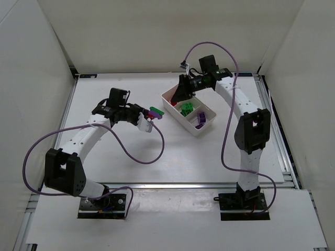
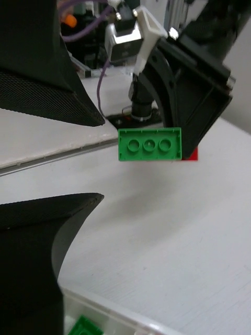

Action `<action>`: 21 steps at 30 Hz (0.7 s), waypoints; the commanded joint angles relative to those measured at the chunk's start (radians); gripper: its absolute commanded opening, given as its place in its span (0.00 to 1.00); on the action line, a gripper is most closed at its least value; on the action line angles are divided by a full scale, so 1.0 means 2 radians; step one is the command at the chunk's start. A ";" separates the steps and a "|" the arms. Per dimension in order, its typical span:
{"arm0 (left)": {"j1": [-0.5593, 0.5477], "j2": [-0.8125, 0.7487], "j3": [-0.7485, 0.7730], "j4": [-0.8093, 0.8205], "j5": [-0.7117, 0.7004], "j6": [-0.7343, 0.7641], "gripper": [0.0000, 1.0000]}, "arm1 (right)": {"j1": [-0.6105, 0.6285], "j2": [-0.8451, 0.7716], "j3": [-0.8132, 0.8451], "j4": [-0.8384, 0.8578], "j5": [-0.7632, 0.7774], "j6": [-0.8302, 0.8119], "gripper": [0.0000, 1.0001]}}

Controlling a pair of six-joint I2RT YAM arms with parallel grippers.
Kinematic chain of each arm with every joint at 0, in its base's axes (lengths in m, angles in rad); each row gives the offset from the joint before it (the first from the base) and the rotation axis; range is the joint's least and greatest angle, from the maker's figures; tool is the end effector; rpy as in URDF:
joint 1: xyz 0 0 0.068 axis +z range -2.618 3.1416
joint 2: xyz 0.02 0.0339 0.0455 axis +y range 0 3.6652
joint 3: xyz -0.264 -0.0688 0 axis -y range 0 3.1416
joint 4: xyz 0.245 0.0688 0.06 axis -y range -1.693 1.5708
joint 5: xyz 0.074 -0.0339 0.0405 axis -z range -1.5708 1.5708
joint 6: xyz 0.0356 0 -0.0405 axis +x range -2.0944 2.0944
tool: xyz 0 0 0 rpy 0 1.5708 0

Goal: Sort the legos into containers by color

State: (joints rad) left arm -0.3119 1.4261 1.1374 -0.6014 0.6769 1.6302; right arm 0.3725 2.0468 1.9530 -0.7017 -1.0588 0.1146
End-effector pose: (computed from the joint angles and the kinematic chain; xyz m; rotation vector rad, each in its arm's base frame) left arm 0.2767 -0.1126 0.2834 1.9779 1.0190 -0.1355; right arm 0.4121 0.1943 0.3196 -0.8147 2.1420 1.4852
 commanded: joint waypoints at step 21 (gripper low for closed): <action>-0.021 -0.033 -0.028 0.097 -0.006 0.020 0.10 | 0.069 0.030 0.080 -0.071 0.071 -0.133 0.72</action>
State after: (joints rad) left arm -0.3492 1.4204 1.0866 -0.4259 0.6174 1.6768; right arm 0.5072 2.1017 2.0666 -0.8223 -0.8639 -0.1001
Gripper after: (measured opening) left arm 0.396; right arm 0.715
